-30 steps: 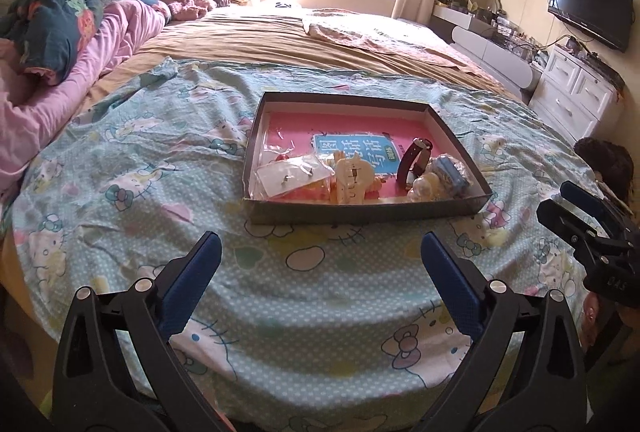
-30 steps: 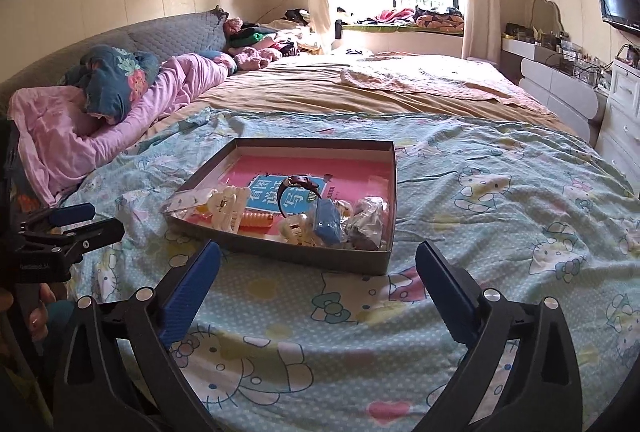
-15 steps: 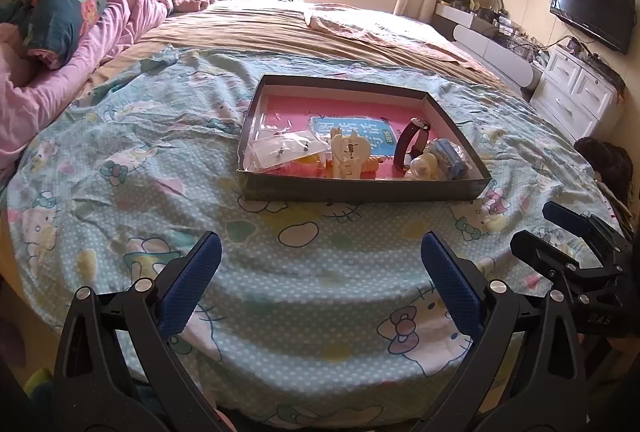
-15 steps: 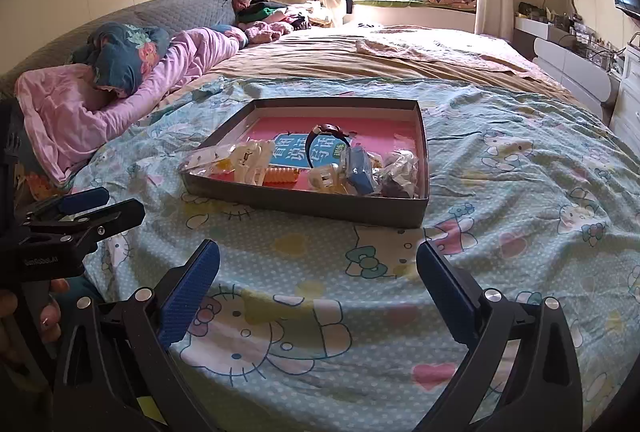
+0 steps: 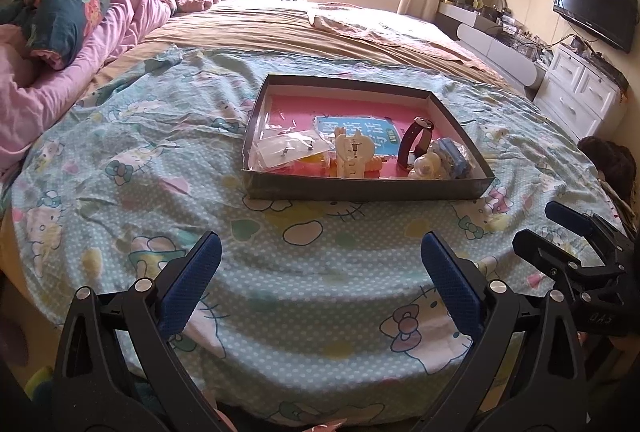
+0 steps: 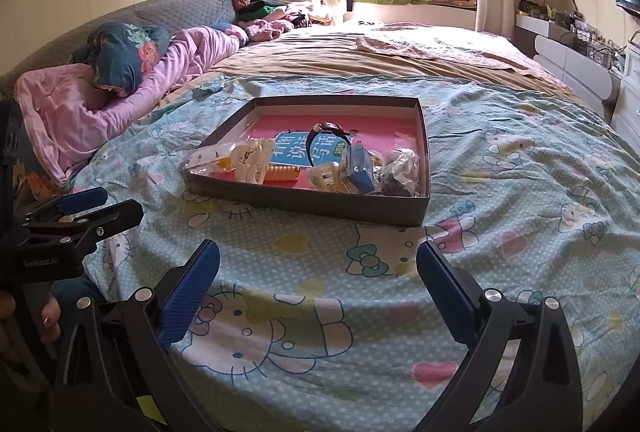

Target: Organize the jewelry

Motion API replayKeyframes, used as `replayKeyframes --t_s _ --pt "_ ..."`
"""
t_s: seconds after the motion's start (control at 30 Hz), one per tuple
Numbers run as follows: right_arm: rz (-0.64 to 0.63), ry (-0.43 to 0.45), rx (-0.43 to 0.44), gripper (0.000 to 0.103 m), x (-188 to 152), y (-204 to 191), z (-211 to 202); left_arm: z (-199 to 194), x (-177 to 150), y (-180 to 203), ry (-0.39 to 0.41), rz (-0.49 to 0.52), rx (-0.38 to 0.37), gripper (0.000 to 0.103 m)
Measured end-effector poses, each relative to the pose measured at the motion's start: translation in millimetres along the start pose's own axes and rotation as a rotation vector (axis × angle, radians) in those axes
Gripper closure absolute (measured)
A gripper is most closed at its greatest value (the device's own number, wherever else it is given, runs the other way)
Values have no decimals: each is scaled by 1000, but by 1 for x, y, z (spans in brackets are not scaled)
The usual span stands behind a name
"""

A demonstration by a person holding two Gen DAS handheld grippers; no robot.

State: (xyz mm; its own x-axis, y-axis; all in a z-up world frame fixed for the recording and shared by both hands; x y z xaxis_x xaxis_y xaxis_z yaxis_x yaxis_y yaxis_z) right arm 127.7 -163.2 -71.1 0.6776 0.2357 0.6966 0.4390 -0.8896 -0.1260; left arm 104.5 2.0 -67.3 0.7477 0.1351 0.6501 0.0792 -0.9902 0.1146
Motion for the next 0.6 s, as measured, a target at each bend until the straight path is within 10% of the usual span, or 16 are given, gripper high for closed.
replayKeyframes --t_s 0.6 --pt "0 3 -1 5 1 0 -1 -6 1 -8 2 1 14 9"
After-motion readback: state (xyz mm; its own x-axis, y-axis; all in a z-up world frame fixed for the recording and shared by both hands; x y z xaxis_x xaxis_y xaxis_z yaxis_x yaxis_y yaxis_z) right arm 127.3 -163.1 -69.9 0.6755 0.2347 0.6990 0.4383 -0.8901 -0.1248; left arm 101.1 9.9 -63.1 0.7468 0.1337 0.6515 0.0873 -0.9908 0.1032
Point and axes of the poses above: each gripper's, at about its wrist camera, not at the fingertips, and z roughly the way its jaws point, y to its right, x to its top, the point moved 10 cm from there along z, roughly the way its jaws point, and after that the axes turned 6 degrees about -y, right-handed, at the moved point
